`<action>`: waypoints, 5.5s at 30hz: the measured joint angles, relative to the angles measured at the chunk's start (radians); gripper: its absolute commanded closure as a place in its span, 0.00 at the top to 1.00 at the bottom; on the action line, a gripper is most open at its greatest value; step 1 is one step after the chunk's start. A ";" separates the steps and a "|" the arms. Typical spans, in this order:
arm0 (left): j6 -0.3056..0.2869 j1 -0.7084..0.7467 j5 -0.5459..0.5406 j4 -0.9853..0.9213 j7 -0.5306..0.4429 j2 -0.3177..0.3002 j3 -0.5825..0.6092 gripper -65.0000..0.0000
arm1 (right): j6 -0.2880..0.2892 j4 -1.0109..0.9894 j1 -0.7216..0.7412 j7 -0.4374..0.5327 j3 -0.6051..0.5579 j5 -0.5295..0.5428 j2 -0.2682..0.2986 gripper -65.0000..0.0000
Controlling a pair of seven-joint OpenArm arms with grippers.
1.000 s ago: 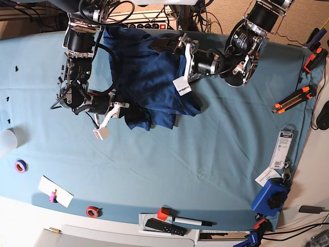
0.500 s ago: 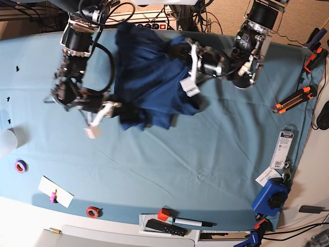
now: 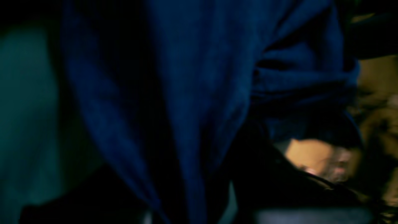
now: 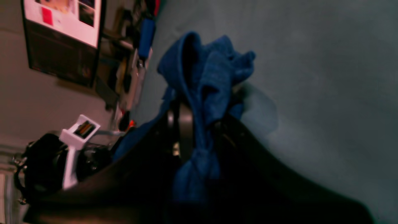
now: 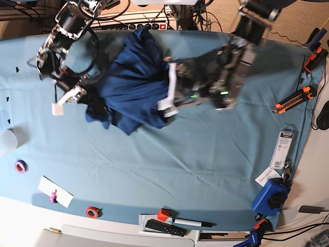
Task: Layout the t-shirt on the table in an organized manner, then fold the t-shirt properly
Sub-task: 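Drag the shirt with the left gripper toward the right gripper, then pull the shirt with the right gripper toward the table corner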
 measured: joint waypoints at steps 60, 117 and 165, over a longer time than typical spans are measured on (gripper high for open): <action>0.007 -0.448 0.049 -0.475 -0.255 0.245 0.363 0.47 | -0.007 0.193 -0.230 -0.018 0.443 0.076 0.035 0.34; -0.035 -0.560 -0.155 -0.475 0.088 0.095 0.363 0.67 | -0.020 -0.012 0.084 -0.010 -0.146 -0.371 0.222 0.00; -0.058 -0.510 -0.255 -0.475 0.043 0.088 0.364 0.67 | -0.005 -0.081 -0.082 -0.014 0.230 -0.249 0.334 0.55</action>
